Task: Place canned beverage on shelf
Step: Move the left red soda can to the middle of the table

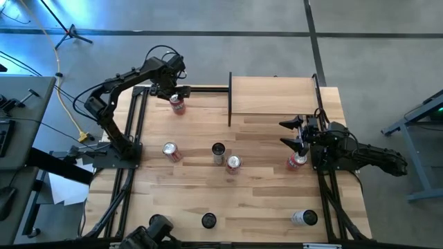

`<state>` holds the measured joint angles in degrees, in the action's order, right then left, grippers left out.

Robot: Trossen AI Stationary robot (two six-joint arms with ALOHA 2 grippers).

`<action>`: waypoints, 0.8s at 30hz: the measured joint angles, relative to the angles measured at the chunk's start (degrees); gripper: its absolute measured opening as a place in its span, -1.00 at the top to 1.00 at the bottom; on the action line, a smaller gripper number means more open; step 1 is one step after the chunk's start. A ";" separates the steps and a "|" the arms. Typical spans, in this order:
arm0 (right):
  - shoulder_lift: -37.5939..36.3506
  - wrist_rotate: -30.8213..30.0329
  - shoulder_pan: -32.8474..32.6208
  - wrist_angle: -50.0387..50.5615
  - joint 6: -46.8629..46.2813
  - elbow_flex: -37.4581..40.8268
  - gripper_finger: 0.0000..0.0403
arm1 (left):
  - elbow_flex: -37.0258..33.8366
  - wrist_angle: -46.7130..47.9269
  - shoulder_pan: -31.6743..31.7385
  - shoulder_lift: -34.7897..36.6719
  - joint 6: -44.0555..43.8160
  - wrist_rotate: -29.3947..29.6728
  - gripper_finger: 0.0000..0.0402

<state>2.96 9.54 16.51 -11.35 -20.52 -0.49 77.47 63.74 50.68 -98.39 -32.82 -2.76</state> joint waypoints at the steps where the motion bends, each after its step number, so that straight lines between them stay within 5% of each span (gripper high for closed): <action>1: 0.00 0.01 -0.02 -0.01 0.00 0.00 -0.98 | -0.02 0.06 0.00 -0.02 -0.02 -0.04 -0.22; 24: 0.00 0.02 -0.02 0.00 0.01 0.00 -0.98 | 3.27 6.45 -0.75 2.53 -1.01 -0.94 -0.11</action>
<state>2.96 9.56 16.49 -11.35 -20.51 -0.49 80.75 70.20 49.93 -95.85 -33.83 -3.70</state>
